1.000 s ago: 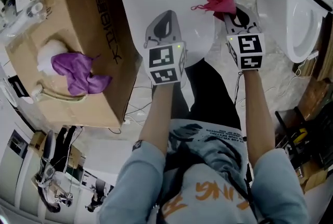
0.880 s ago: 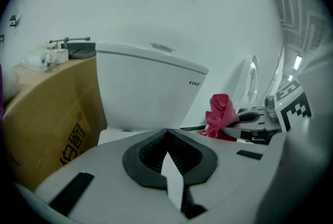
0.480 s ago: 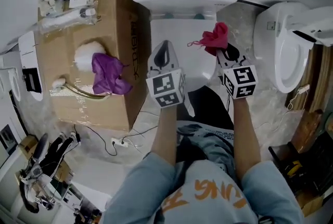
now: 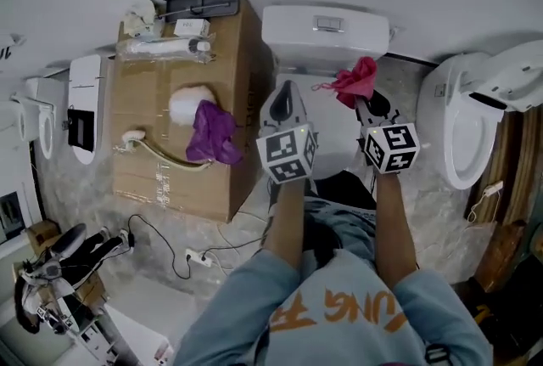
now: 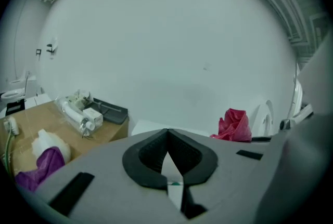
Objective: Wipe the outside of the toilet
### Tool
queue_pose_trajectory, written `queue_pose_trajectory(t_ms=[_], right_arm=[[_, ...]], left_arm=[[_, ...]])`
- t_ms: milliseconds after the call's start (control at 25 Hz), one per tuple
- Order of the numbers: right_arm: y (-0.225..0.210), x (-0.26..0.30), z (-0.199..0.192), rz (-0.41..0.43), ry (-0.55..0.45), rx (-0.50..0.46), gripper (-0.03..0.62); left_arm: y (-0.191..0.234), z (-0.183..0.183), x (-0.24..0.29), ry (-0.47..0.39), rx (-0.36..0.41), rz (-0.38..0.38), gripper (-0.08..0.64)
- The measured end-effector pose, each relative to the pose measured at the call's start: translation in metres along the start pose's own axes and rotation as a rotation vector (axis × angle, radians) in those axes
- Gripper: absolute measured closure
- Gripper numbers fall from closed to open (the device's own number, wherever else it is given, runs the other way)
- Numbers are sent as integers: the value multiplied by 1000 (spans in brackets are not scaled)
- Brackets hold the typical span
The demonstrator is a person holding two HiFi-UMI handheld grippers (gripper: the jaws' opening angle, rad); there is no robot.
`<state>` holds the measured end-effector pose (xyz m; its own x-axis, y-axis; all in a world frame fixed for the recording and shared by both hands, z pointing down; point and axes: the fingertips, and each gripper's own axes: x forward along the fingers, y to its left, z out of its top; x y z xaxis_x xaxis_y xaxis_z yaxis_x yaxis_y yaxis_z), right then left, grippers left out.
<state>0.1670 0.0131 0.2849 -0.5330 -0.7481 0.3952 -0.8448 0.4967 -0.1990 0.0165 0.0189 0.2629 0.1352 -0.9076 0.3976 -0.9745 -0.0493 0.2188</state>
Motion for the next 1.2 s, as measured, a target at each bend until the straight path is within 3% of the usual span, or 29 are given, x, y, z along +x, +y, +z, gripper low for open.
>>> queue_pose_trajectory(t_ms=[200, 480, 720, 1000, 1200], right_arm=[[-3, -6, 54, -48, -77, -52, 526], [19, -12, 127, 42, -215, -55, 526], [27, -25, 179, 31, -284, -101, 526], [21, -40, 222, 28, -412, -122, 526], [12, -42, 233, 0, -429, -131, 526]], left_arm=[[-15, 61, -9, -101, 52, -29, 540], [-40, 124, -21, -217, 137, -81, 540], [-58, 171, -36, -309, 186, -110, 540], [-74, 202, -35, -372, 239, -123, 540], [-84, 210, -31, -382, 267, -144, 540]])
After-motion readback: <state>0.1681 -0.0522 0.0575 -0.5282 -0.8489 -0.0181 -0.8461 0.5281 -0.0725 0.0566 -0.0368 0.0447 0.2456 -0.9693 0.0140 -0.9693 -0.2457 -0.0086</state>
